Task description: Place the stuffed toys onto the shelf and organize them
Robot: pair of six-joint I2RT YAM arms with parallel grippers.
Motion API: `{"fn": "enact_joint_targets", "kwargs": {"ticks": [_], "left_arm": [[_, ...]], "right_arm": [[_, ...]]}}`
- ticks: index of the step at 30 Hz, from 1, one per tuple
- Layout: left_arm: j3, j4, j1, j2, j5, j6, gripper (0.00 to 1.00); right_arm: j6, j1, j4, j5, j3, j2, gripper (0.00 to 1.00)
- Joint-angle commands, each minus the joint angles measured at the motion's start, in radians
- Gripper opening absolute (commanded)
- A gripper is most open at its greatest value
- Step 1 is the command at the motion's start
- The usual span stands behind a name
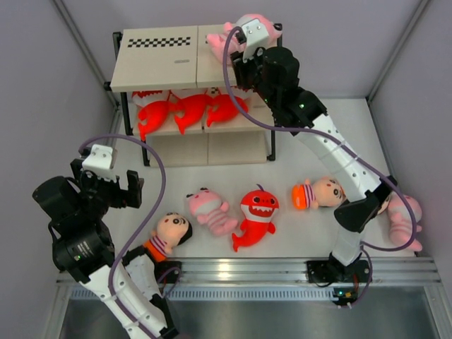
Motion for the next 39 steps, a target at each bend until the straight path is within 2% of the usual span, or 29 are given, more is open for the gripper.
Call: {"fn": "enact_joint_targets", "kwargs": {"ticks": [1, 5, 6, 12, 14, 15, 17, 18, 20, 21, 24, 35, 39], "left_arm": [[-0.008, 0.015, 0.0, -0.006, -0.006, 0.017, 0.98], [-0.011, 0.015, 0.0, -0.006, -0.006, 0.019, 0.98], [-0.012, 0.015, 0.0, -0.006, -0.006, 0.02, 0.98], [-0.014, 0.015, 0.0, -0.008, -0.001, 0.019, 0.98], [-0.014, 0.017, 0.0, -0.008, 0.0, 0.019, 0.98], [-0.014, 0.015, 0.0, -0.008, 0.002, 0.02, 0.98], [-0.014, 0.015, 0.002, -0.009, 0.0, 0.019, 0.98], [-0.015, 0.015, 0.002, -0.009, 0.0, 0.019, 0.98], [-0.014, 0.015, 0.0, -0.008, -0.001, 0.022, 0.98], [-0.012, 0.015, 0.0, -0.009, -0.001, 0.022, 0.98], [-0.012, 0.015, 0.0, -0.009, -0.001, 0.019, 0.98], [-0.018, 0.015, 0.0, -0.012, 0.003, 0.023, 0.98], [-0.024, 0.017, 0.0, -0.011, 0.003, 0.028, 0.98]], "right_arm": [[-0.035, 0.008, 0.054, 0.018, 0.03, -0.031, 0.34], [-0.052, -0.015, 0.056, -0.002, 0.013, -0.053, 0.1], [-0.049, -0.022, 0.059, -0.01, 0.006, -0.063, 0.0], [-0.032, -0.091, 0.068, -0.116, -0.073, -0.139, 0.0], [-0.042, -0.093, 0.066, -0.155, -0.091, -0.165, 0.09], [-0.049, -0.09, 0.076, -0.191, -0.105, -0.172, 0.2], [-0.055, -0.081, 0.091, -0.2, -0.111, -0.195, 0.31], [-0.064, -0.069, 0.108, -0.196, -0.108, -0.2, 0.41], [-0.079, -0.053, 0.125, -0.183, -0.096, -0.2, 0.49], [-0.09, -0.045, 0.137, -0.167, -0.084, -0.197, 0.57], [-0.111, -0.021, 0.184, -0.148, -0.047, -0.16, 0.69], [-0.165, 0.011, 0.171, -0.11, 0.172, 0.051, 0.74], [-0.161, 0.014, 0.171, -0.119, 0.168, 0.065, 0.74]]}}
